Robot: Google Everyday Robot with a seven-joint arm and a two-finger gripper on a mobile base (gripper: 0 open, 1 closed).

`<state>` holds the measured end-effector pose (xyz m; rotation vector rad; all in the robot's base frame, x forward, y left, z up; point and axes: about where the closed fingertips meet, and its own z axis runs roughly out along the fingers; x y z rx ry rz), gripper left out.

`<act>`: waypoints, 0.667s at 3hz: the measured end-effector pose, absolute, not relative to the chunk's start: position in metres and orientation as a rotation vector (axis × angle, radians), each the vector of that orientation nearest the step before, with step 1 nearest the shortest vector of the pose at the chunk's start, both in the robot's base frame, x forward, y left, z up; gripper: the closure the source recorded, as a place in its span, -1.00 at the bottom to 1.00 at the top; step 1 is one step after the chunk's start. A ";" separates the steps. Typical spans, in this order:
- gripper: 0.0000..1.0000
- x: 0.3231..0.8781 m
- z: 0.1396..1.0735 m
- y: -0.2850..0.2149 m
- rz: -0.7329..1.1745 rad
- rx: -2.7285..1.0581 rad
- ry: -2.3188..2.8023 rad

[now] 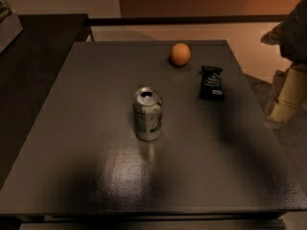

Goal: Move orange near 7up can

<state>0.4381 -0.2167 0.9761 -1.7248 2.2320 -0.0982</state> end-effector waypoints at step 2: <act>-1.00 0.451 0.971 -0.217 -0.068 -1.704 2.223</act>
Offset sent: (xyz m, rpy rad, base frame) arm 0.0294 -0.0037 -0.0158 0.0715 0.0139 -0.0090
